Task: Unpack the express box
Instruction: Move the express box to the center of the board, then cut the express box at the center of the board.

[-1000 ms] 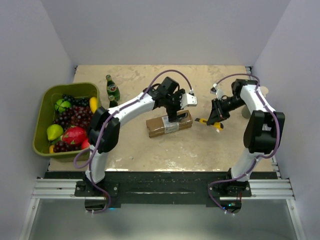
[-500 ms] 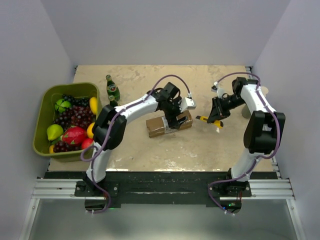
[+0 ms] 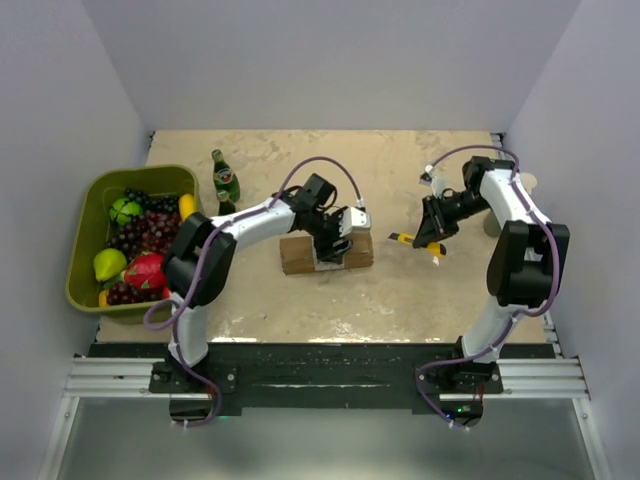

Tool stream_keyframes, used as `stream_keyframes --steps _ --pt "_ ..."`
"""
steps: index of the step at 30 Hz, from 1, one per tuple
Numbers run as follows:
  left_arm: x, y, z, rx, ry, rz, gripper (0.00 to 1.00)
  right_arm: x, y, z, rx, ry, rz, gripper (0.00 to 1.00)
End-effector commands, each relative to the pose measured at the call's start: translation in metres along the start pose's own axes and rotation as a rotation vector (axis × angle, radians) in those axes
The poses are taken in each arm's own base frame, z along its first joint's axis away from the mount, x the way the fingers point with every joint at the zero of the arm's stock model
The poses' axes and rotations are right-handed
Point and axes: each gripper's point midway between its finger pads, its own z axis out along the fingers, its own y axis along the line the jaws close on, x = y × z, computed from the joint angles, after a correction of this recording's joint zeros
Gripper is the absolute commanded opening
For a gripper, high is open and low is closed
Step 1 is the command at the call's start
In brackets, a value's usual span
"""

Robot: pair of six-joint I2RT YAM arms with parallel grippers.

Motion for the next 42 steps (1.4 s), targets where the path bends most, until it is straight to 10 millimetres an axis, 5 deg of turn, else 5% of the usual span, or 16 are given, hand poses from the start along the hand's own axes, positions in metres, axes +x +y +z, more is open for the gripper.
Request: stream_keyframes --steps 1,12,31,42 --pt "-0.027 0.017 -0.035 -0.160 -0.132 0.204 0.59 0.000 0.024 -0.003 -0.010 -0.048 -0.141 0.00" --pt "0.000 0.022 -0.034 -0.261 -0.094 0.136 0.63 0.001 0.068 0.041 -0.157 0.034 -0.150 0.00" --pt "0.013 0.013 -0.026 -0.187 -0.077 0.107 0.64 -0.029 0.039 0.036 -0.135 -0.059 -0.154 0.00" --pt "0.007 0.009 -0.021 -0.130 -0.095 0.102 0.64 -0.026 0.041 0.043 -0.218 -0.058 -0.198 0.00"
